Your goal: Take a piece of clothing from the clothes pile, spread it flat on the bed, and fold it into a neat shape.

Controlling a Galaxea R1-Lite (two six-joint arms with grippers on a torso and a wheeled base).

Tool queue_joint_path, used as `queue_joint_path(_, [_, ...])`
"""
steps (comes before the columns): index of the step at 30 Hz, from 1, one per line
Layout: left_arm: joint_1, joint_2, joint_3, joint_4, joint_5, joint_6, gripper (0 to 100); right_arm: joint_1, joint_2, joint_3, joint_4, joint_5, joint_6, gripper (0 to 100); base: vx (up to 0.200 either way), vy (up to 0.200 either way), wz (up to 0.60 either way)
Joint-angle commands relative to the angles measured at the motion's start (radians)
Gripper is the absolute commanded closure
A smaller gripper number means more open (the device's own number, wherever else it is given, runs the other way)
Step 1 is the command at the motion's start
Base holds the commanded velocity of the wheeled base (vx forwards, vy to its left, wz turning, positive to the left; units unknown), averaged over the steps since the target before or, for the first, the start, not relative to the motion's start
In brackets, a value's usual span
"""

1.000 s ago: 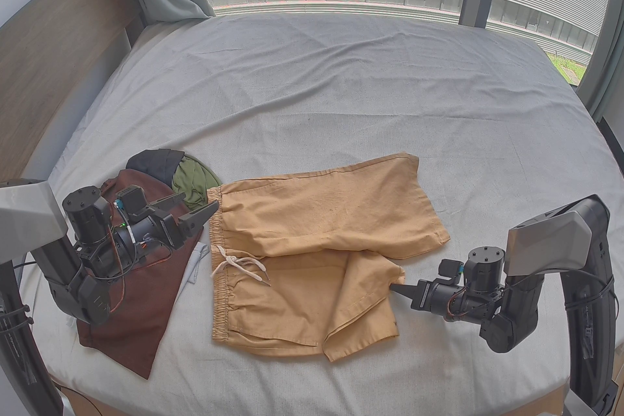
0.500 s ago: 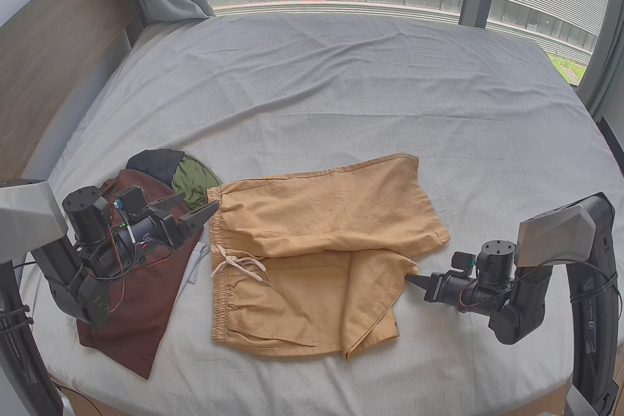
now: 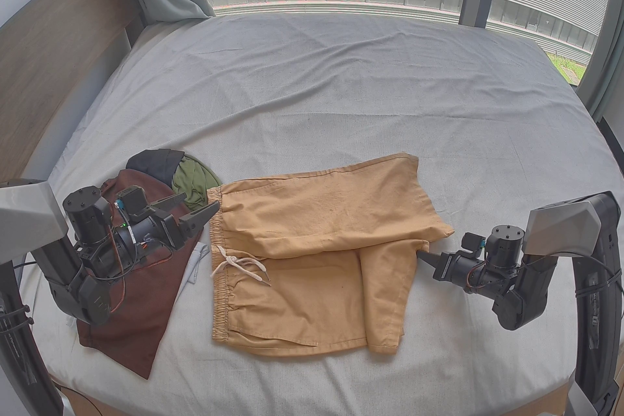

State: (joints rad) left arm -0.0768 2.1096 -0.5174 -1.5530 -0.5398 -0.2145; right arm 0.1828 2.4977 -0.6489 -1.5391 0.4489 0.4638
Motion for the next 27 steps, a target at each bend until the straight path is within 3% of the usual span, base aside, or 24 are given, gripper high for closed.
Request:
queue_joint_path(1, [0.0,0.003,-0.001,-0.001,0.0,0.0,0,-0.008,-0.002,-0.043,-0.001,0.001,-0.001,100,0.0,0.0,0.0])
queue_joint_path(20, [-0.001,0.009,-0.003,-0.001,0.0,0.0,0,-0.014,0.01,-0.147,-0.001,-0.003,-0.007,100,0.0,0.0,0.0])
queue_joint_path(27, [-0.004,0.01,-0.001,-0.001,0.0,0.0,0,-0.036,0.021,-0.15,-0.001,-0.001,-0.085,100,0.0,0.0,0.0])
